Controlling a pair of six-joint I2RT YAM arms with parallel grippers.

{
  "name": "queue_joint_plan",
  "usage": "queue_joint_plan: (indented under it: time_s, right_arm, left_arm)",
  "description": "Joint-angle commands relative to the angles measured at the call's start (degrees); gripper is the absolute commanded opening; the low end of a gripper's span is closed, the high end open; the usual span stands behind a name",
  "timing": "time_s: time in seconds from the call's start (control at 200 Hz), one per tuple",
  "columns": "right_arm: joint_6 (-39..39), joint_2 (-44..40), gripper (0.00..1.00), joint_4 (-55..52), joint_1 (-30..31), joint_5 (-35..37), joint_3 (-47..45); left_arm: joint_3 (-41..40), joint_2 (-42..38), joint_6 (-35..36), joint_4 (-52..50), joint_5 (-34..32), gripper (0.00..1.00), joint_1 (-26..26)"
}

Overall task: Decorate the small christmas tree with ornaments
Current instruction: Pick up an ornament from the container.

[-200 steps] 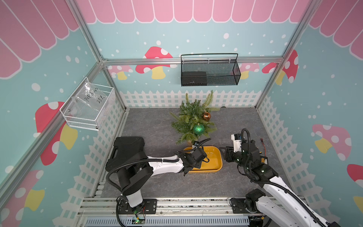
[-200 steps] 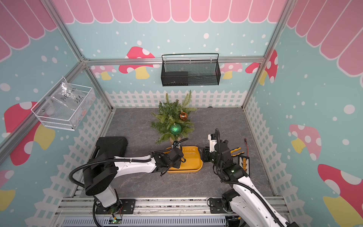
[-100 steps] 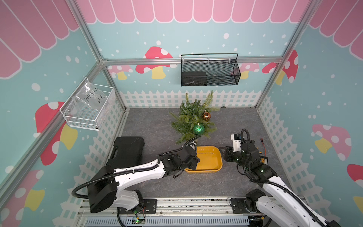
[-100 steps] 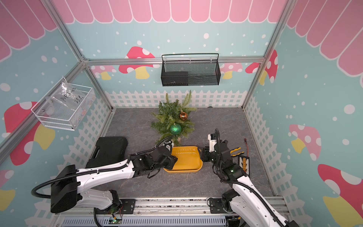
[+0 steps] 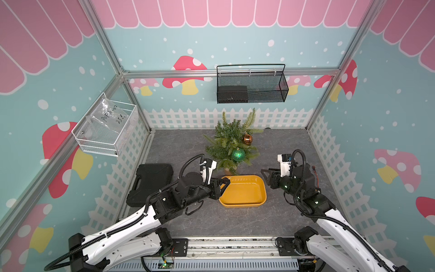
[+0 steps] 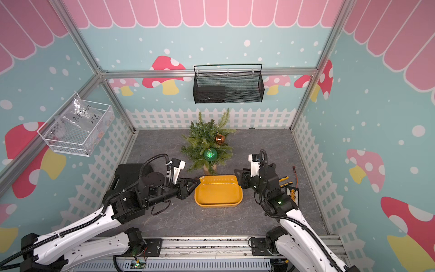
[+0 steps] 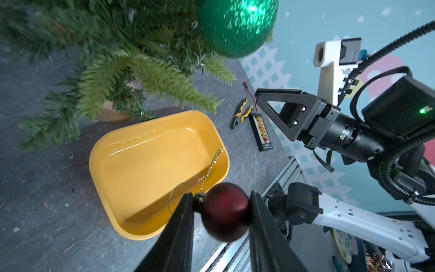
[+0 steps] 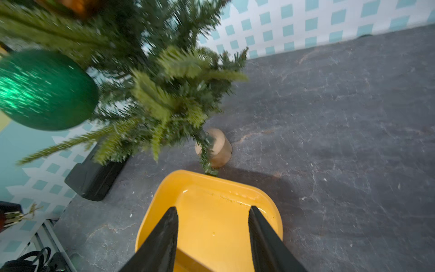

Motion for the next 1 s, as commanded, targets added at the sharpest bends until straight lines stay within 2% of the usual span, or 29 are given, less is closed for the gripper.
queue_joint_plan:
  time_s: [0.0,0.26,0.465,0.605,0.786,0.866,0.996]
  right_arm:
    - [-1.0,0.7,0.51,4.6,0.1,-2.7,4.5]
    - [3.6,2.3,0.51,14.0,0.3,-10.5,9.3]
    - [4.8,2.1,0.51,17.5,1.6,-11.3,11.1]
    - [5.4,2.8,0.51,21.4,3.6,-9.9,11.2]
    - [12.0,6.0,0.51,34.2,5.8,-14.6,10.0]
    - [7.8,5.4,0.53,32.3,7.7,-12.0,10.3]
    - [-2.1,3.4,0.52,24.9,11.4,-2.8,10.4]
  left_arm:
    - [3.5,-0.8,-2.4,2.0,4.7,0.30,2.5]
    - [9.7,3.5,-5.7,10.8,14.9,0.30,4.9]
    - [10.1,7.0,-13.5,23.5,20.6,0.31,6.9]
    - [11.7,9.7,-16.7,28.7,23.9,0.31,7.8]
    - [12.6,12.4,-21.1,35.5,27.7,0.31,8.8]
    - [12.8,12.4,-21.8,36.4,27.1,0.31,9.2]
    - [13.6,12.2,-21.8,35.4,26.6,0.31,9.4]
